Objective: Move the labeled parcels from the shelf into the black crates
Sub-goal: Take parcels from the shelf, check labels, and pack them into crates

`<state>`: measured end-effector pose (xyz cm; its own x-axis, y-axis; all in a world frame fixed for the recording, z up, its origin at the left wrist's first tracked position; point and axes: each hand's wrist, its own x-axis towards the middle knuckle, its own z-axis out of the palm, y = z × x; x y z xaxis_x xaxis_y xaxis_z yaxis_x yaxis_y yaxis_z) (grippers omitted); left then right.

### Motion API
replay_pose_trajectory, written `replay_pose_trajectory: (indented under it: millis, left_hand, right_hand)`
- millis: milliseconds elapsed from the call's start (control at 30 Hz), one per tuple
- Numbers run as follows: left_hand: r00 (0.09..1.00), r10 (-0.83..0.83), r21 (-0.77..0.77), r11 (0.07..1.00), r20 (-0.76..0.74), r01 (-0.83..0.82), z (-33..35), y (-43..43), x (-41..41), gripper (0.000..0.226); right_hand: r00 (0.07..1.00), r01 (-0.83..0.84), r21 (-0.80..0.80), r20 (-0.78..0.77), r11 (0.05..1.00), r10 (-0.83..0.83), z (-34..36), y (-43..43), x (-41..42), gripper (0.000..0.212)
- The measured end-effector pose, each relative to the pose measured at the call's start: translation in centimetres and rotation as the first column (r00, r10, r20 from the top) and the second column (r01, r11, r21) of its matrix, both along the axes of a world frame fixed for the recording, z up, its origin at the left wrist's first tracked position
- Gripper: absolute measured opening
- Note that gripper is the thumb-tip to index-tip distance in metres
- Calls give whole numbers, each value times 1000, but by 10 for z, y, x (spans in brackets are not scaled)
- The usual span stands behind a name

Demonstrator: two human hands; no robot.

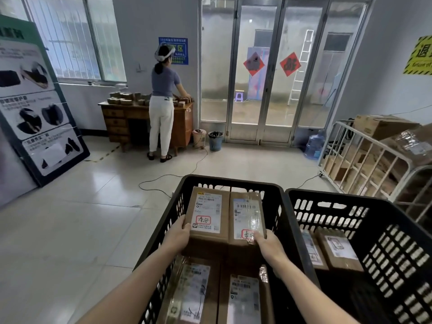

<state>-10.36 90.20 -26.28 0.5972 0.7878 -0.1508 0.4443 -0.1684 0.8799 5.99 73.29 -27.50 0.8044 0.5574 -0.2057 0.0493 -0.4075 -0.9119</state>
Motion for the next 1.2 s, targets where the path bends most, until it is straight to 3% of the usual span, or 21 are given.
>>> replay_pose_trajectory:
  millis: [333,533,900,1000,1067,1200]
  left_hand:
    - [998,63,-40,997,17,-62,-8,18,21,43]
    - [996,88,-159,983,5,-87,-24,29,23,46]
    - [995,93,-118,988,-48,-98,-39,25,25,44]
    - [992,46,-16,999,-116,-48,-35,26,26,48]
    - [984,-34,99,994,-172,52,-30,25,26,53]
    - [910,-124,318,911,-395,263,-25,20,26,69]
  right_hand:
    - [999,13,-14,-37,1000,-14,-6,20,14,37]
    - [996,6,-36,-91,999,-9,-17,30,16,39]
    - [999,2,-117,-46,993,-8,-27,34,22,38]
    - [999,-3,-177,39,984,10,-20,34,23,38]
    - [981,-18,-269,182,963,69,-13,32,25,41]
    - [822,-71,-369,504,927,263,-6,25,24,46]
